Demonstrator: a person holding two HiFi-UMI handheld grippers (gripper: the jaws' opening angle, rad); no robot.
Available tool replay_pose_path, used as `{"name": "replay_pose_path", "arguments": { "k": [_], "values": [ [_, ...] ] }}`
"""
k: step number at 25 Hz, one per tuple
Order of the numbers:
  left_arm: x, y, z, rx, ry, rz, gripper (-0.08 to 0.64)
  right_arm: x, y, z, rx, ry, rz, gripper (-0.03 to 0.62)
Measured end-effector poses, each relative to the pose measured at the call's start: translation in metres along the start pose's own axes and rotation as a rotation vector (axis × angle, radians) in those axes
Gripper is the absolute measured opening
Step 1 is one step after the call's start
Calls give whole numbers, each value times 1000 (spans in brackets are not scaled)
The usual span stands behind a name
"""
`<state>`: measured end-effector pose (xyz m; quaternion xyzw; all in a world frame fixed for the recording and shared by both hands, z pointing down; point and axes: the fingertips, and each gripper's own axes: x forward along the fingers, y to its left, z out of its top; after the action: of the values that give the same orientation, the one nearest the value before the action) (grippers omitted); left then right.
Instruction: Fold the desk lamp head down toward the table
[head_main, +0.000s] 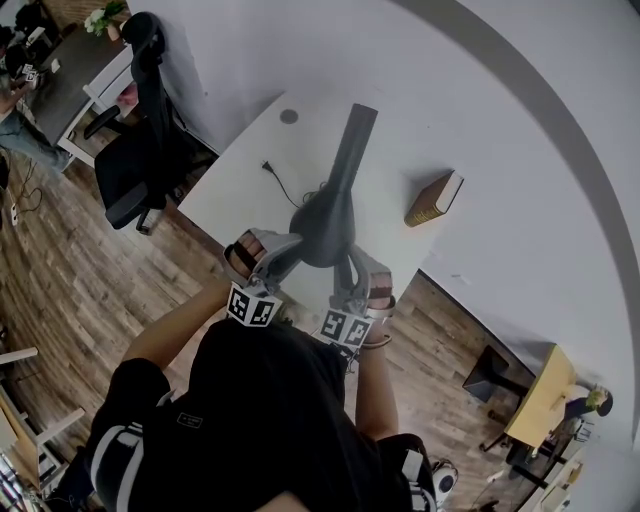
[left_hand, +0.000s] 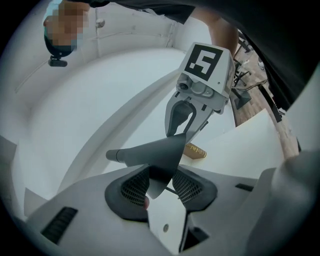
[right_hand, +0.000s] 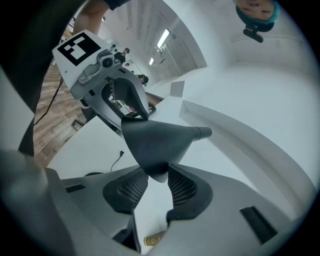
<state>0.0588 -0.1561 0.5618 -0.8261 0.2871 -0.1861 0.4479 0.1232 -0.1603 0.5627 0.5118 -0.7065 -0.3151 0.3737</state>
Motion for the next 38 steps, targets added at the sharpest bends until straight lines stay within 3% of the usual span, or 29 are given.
{"name": "replay_pose_path", "arguments": {
  "k": [16,29,38],
  "values": [
    [21,-19,-30,122,-15,105,155,27,15,-19,-95,-9,-42,152],
    [33,-28,-44,154,16,129,160,41,23,-33,-113,-3,-54,161],
    [35,-29,-45,134,22,141,163,43,23,-34,-105,-6,-61,164]
  ]
}}
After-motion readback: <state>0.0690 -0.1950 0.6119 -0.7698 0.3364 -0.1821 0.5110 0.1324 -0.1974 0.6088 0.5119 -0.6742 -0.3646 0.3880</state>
